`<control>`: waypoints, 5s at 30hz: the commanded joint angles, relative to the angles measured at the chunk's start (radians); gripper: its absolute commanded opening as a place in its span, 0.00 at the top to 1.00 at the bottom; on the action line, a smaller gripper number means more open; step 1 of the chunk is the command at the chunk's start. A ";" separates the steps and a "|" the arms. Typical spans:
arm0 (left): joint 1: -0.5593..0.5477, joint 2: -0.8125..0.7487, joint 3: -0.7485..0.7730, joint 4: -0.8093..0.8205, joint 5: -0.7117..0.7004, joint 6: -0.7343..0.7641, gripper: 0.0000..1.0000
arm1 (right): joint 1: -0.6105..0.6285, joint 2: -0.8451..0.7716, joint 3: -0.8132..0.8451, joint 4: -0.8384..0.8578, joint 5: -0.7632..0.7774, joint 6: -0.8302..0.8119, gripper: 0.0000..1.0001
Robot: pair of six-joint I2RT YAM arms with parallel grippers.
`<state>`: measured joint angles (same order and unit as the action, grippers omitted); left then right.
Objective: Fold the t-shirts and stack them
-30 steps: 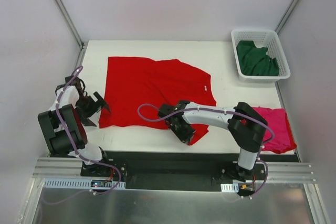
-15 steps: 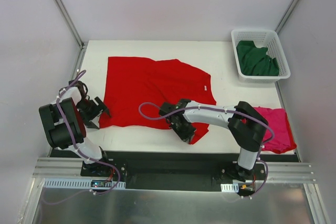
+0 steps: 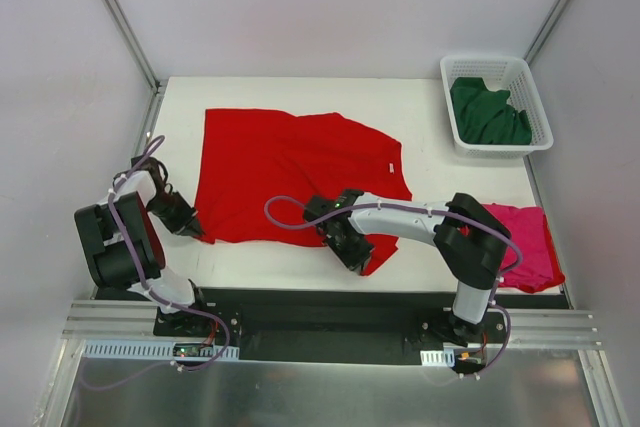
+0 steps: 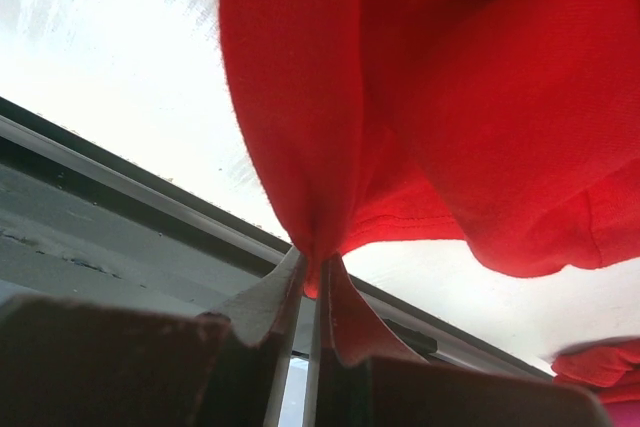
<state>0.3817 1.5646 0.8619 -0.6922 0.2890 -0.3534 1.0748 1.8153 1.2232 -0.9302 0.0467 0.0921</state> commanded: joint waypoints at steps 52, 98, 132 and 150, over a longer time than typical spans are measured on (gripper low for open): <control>0.008 -0.159 0.061 -0.093 0.121 -0.055 1.00 | -0.061 -0.102 0.017 0.093 -0.616 -0.094 0.04; -0.017 -0.276 0.261 -0.250 0.127 -0.124 0.01 | -0.423 -0.137 0.163 -0.085 0.271 -0.046 0.17; -0.254 0.420 0.673 0.243 0.306 -0.323 0.01 | -0.751 0.305 0.636 -0.045 -0.248 -0.086 0.04; -0.268 0.603 0.799 0.053 0.133 -0.265 0.01 | -0.717 0.452 0.667 -0.084 -0.242 -0.112 0.01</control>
<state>0.1173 2.1353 1.6012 -0.5865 0.4633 -0.6422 0.3576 2.2425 1.8633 -0.9581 -0.2066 -0.0051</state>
